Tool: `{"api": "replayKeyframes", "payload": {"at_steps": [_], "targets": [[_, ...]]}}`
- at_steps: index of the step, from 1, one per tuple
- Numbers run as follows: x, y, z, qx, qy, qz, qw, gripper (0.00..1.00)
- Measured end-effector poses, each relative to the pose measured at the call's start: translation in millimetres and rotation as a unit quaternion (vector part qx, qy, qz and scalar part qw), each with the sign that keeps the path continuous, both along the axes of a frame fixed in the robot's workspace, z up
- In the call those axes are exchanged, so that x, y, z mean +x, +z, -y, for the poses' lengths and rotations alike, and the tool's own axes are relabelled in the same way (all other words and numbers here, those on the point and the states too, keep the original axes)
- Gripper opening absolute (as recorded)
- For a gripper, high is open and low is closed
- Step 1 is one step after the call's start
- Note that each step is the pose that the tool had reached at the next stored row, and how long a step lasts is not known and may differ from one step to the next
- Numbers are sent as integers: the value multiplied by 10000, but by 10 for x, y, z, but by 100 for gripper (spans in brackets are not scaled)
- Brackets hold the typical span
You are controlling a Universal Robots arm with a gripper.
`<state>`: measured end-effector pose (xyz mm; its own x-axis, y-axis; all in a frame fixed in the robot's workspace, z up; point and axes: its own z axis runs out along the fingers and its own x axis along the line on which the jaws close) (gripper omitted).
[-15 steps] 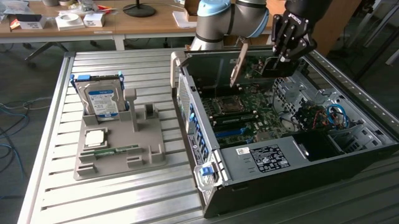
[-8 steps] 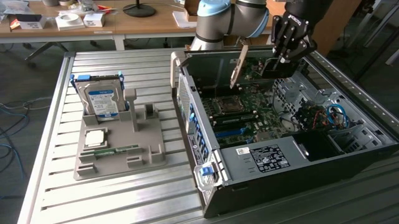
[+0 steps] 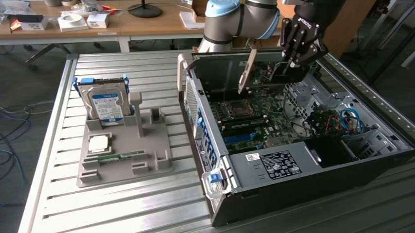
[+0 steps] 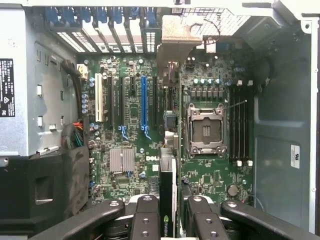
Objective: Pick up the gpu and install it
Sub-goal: 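Insert the gpu into the slot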
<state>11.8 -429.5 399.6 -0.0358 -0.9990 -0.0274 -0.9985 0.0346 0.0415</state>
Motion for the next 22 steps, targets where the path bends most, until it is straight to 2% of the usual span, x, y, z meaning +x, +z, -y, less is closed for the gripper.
{"api": "replayKeyframes", "payload": {"at_steps": [15,22], "targets": [[-91,-89,8,0,220,1,9998,26],[-121,-113,49,0,275,1,9996,26]]}}
